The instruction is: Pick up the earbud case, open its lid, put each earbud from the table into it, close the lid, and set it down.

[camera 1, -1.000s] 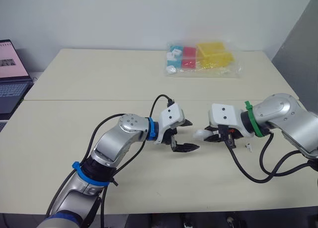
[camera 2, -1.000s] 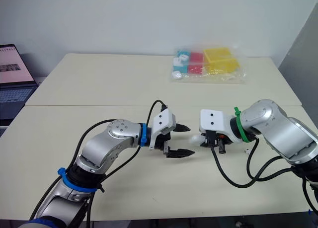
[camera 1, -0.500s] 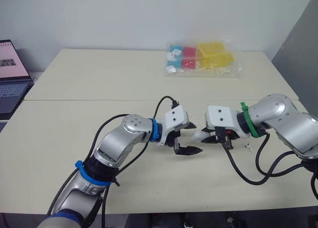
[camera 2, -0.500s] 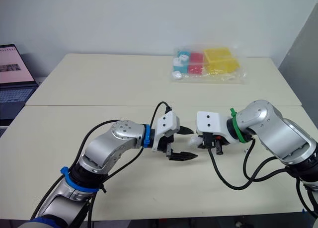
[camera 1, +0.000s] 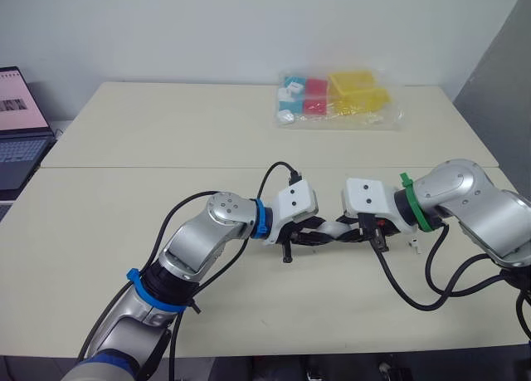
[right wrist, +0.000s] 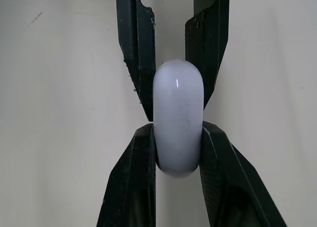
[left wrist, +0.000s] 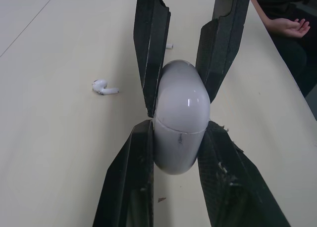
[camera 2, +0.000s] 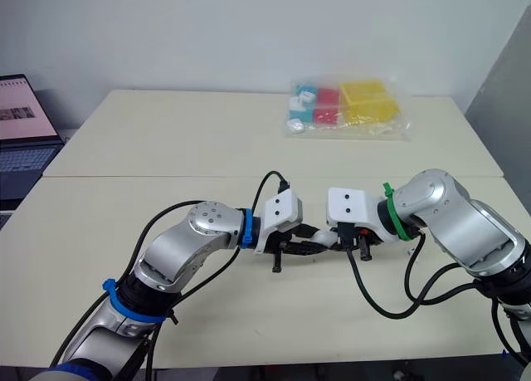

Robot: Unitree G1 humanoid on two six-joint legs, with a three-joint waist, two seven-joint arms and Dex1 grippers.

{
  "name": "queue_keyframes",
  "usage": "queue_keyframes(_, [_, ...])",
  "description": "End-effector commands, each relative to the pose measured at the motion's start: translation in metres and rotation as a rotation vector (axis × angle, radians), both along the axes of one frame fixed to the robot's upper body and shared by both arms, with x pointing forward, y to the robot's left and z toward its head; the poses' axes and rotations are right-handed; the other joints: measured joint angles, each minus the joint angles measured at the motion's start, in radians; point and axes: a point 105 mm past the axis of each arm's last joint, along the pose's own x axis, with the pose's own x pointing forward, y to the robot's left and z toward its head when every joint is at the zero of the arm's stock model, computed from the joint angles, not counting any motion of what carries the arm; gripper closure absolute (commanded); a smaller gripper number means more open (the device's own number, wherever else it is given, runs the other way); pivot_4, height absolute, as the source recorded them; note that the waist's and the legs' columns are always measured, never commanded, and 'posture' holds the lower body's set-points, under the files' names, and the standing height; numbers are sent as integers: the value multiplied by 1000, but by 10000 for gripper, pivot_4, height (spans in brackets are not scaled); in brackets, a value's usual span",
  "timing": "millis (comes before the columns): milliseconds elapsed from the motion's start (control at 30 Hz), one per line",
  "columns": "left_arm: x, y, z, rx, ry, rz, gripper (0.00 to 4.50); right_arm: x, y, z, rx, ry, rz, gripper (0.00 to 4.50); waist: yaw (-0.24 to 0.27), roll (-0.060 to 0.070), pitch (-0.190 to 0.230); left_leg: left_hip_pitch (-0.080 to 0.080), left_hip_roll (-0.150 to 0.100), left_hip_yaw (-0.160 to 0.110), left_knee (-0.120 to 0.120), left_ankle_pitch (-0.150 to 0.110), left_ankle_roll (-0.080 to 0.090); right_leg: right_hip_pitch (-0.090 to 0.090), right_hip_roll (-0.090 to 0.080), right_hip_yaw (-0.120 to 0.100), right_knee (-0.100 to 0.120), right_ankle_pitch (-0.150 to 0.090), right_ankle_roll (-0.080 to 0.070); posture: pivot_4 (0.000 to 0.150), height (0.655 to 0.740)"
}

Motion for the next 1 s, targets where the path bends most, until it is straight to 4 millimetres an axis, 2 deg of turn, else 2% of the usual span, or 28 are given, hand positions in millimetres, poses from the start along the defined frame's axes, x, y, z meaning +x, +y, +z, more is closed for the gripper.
queue_keyframes(33, [-4,-5,11,-28,-33,-23,36622,0,3,12,14,-66,14,37301,0,0,0,0,0,0,0,0,0,0,0,0,0,0,0,1500,7400])
queue_keyframes(233, [-3,-5,9,-29,-29,-14,36622,-1,3,12,20,-55,18,37301,0,0,0,0,0,0,0,0,0,0,0,0,0,0,0,1500,7400])
queue_keyframes(500, [-4,-3,2,-21,-7,-21,36944,0,-10,14,-7,-61,-20,9594,0,0,0,0,0,0,1,0,0,0,0,0,0,0,0,1500,7400])
queue_keyframes(567, [-4,-2,0,-23,1,-20,36944,2,-16,17,-20,-72,-36,1243,1,0,0,0,0,0,1,0,0,0,0,0,1,0,0,1500,7400])
queue_keyframes(600, [-3,-1,-1,-29,7,-13,36944,3,-20,19,-27,-81,-48,0,1,0,0,0,0,0,1,0,0,0,0,0,1,0,0,1500,7400])
queue_keyframes(800, [6,8,3,-202,78,33,36944,8,-46,41,-49,-187,-61,0,1,0,0,1,0,1,1,0,0,1,0,0,0,0,0,1500,7400])
queue_keyframes(900, [12,15,13,-424,115,91,36944,5,-45,59,67,-289,-2,0,2,0,0,1,0,1,1,0,0,1,0,0,1,0,0,1500,7400])
queue_keyframes(1000, [13,19,9,-456,77,100,36944,2,-48,65,115,-342,-23,0,3,0,0,2,0,1,1,0,0,2,0,0,0,0,0,1500,7400])
